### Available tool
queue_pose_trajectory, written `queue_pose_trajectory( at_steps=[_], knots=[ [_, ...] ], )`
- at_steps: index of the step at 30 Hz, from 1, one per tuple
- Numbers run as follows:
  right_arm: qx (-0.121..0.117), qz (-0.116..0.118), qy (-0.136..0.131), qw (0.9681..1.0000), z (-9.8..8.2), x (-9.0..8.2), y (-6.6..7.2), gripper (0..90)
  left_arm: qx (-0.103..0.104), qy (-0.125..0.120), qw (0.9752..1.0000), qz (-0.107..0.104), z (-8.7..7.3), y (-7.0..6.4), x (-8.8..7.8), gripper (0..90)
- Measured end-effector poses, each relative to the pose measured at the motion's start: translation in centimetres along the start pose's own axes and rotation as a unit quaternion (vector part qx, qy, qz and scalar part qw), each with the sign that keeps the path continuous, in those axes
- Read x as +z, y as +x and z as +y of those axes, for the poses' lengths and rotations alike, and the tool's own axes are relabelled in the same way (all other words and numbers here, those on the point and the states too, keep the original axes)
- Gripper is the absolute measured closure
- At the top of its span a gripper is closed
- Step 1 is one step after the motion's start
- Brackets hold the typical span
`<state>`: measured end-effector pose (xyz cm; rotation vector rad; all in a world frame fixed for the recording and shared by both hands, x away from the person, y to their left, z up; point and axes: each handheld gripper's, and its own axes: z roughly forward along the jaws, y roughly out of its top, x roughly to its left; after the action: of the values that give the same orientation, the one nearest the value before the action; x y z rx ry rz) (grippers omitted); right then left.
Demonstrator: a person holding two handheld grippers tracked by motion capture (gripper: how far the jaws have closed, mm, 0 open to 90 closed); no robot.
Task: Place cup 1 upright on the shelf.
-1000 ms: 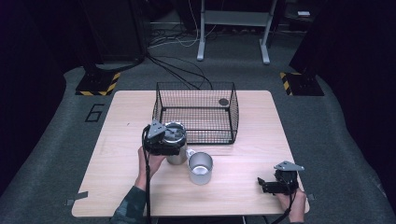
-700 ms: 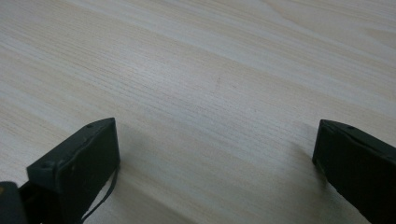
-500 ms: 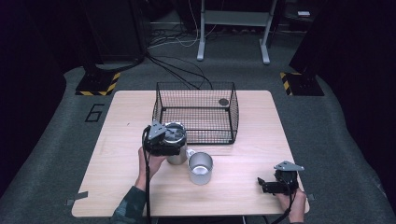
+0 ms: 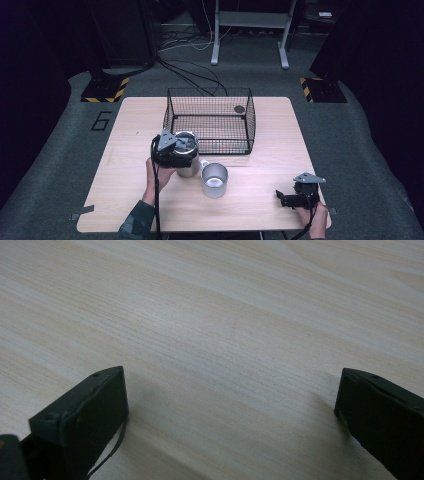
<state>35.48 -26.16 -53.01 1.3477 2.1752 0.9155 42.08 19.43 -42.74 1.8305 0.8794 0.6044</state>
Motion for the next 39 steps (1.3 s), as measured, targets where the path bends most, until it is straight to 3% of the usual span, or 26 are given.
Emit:
queue_pose_trajectory(
  at_steps=[19,39],
  knots=[
    [0.006,0.0,0.0,1.0,0.0,0.0,0.1,0.0,0.02,0.001,0.9998,0.002,1.2,0.2,-2.5,4.0],
    [0.006,0.0,0.0,1.0,0.0,0.0,0.1,0.0,0.022,-0.014,0.9997,-0.004,2.9,0.5,-4.1,4.0]
  ],
)
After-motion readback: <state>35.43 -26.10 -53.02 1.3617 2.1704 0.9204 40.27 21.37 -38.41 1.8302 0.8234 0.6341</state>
